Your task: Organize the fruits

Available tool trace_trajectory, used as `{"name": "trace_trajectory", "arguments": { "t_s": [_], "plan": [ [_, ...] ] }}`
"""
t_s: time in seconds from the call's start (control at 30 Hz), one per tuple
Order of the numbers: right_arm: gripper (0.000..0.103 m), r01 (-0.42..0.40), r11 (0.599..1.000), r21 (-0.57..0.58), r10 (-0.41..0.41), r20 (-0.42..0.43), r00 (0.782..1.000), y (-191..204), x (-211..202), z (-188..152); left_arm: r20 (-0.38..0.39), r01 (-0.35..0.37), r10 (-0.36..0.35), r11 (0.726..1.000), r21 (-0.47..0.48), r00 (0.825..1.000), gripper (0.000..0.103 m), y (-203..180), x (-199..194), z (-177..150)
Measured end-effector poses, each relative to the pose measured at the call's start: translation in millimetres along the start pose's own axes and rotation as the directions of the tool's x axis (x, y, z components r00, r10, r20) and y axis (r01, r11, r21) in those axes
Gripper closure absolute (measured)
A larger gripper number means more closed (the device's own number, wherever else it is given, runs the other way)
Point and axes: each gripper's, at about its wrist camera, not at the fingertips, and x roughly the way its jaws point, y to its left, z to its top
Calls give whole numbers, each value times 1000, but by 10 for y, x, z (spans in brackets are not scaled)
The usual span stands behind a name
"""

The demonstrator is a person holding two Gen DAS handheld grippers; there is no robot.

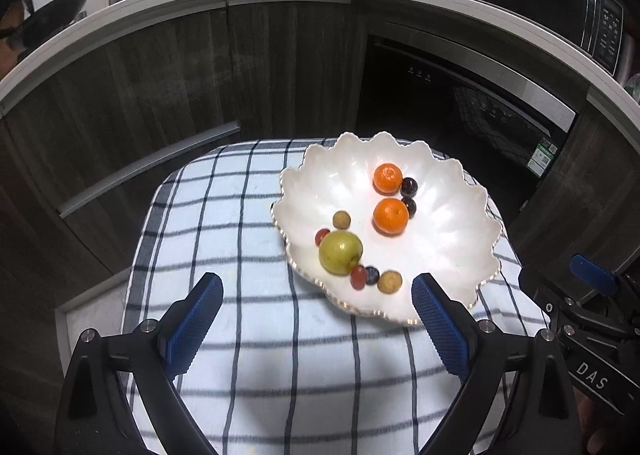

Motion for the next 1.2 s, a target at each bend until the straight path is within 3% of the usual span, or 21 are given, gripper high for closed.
{"name": "trace_trajectory", "arguments": {
  "t_s": [0.47,0.6,0.93,1.2],
  "plan": [
    [17,-4,1000,-25,6,76,997,35,-533,-350,51,-77,78,997,-10,996,0,41,-561,-415],
    [17,-7,1000,-15,9,86,996,26,-682,-489,33,-74,76,996,-53,997,0,94,-713,-561],
    [17,-12,1000,-26,15,141,990,5,-1003,-841,52,-95,98,994,-51,994,0,81,-1019,-941],
    [17,-11,999,-45,19,167,986,2,-1142,-963,155,-130,142,988,-82,978,0,102,-1264,-1130]
  ]
}}
